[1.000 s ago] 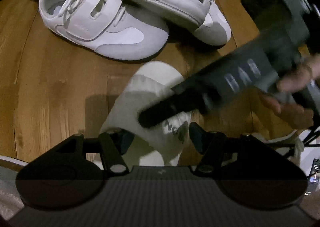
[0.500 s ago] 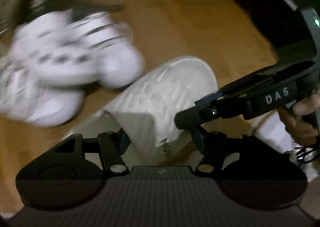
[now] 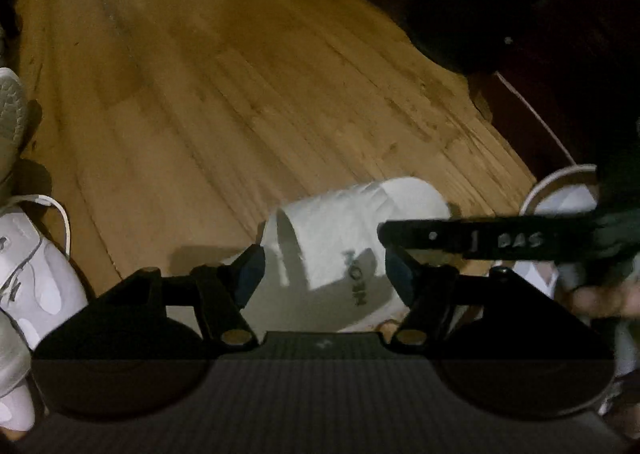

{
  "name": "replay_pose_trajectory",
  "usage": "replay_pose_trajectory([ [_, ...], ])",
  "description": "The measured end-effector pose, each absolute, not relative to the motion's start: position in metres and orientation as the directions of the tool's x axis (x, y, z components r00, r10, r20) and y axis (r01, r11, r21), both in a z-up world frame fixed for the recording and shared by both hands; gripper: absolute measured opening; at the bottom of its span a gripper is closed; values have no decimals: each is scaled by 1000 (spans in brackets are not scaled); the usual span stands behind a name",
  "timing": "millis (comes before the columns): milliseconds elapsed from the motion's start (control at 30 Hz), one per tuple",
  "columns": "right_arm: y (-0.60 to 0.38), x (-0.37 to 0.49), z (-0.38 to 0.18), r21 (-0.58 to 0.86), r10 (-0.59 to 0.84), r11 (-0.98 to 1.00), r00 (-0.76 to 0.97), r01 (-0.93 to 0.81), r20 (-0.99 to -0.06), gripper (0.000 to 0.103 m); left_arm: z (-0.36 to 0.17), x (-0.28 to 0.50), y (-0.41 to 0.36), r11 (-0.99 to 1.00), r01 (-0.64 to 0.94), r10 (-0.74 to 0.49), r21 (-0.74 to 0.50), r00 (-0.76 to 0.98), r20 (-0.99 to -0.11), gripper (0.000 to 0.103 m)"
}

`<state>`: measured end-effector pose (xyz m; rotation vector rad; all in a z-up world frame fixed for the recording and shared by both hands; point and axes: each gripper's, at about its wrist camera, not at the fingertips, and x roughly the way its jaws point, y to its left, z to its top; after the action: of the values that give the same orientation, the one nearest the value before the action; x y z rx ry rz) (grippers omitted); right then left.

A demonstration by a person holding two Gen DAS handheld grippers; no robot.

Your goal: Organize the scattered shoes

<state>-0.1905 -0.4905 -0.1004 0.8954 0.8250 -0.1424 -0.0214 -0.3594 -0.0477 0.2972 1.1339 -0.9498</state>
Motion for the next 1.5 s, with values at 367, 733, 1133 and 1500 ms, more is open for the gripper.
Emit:
replay_pose_trajectory([
  [367, -462, -204, -108, 443, -43, 705, 657, 554, -752, 17, -56, -13, -354, 657, 732, -423, -181, 159, -892, 73],
  [733, -437, -154, -133, 341, 144, 836, 427, 430, -892, 99, -64, -11, -345, 690, 703, -398, -173, 168, -902, 87],
  [1133, -459, -167, -144, 658, 140, 492, 694, 571, -707, 24, -71, -7, -337, 710, 684, -399, -167, 196, -896, 89],
  [1500, -404, -161, -144, 647, 61, 447, 700, 618, -711, 55, -82, 2, -309, 735, 660, -380, -156, 210, -901, 89],
])
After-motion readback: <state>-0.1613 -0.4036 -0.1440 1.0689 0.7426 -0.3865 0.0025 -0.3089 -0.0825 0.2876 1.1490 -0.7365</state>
